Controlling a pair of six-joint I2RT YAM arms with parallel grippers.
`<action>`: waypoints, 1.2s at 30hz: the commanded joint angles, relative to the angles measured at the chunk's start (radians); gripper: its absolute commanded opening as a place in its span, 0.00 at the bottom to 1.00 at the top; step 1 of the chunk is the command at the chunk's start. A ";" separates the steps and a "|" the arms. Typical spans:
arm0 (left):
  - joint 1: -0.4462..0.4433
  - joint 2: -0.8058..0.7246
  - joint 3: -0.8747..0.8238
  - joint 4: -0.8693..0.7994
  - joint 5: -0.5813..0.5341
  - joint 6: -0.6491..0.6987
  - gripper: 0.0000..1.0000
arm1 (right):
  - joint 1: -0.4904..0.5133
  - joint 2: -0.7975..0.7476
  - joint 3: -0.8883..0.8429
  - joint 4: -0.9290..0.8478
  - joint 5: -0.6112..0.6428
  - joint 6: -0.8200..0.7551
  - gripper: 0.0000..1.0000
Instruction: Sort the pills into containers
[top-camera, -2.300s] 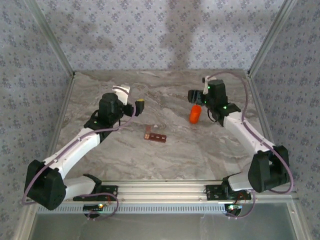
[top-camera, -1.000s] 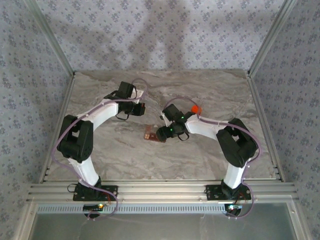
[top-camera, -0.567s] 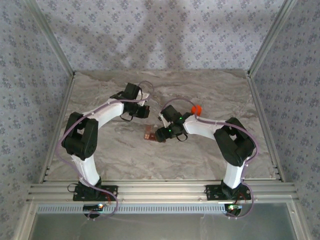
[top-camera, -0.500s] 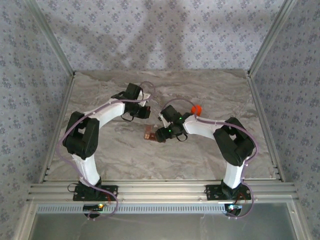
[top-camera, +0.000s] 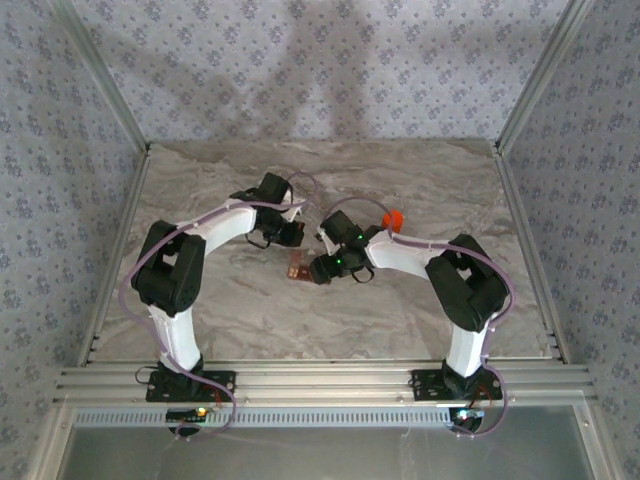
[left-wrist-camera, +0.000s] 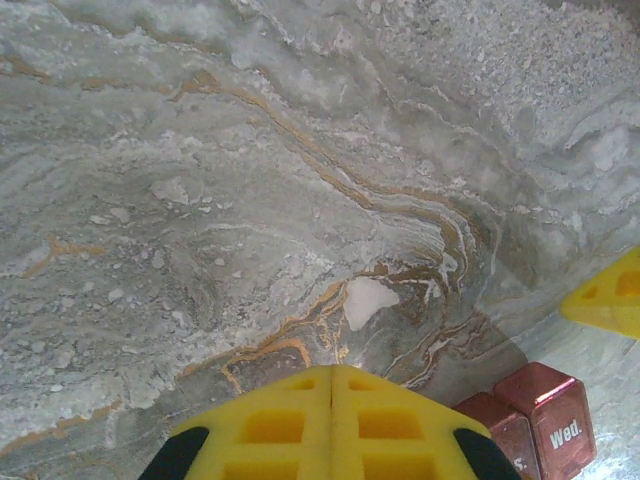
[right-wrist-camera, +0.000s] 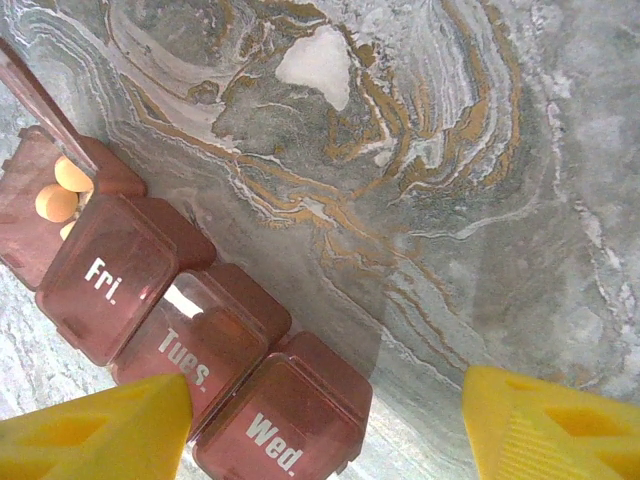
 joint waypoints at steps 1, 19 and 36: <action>-0.011 -0.020 -0.006 -0.043 0.023 0.018 0.00 | 0.002 0.036 0.008 -0.018 0.019 0.026 0.73; -0.042 -0.116 -0.071 -0.095 0.028 0.003 0.00 | -0.005 0.050 0.015 -0.020 0.008 0.056 0.71; -0.063 -0.160 -0.162 -0.119 -0.039 -0.007 0.00 | -0.014 0.053 0.011 -0.015 -0.004 0.063 0.70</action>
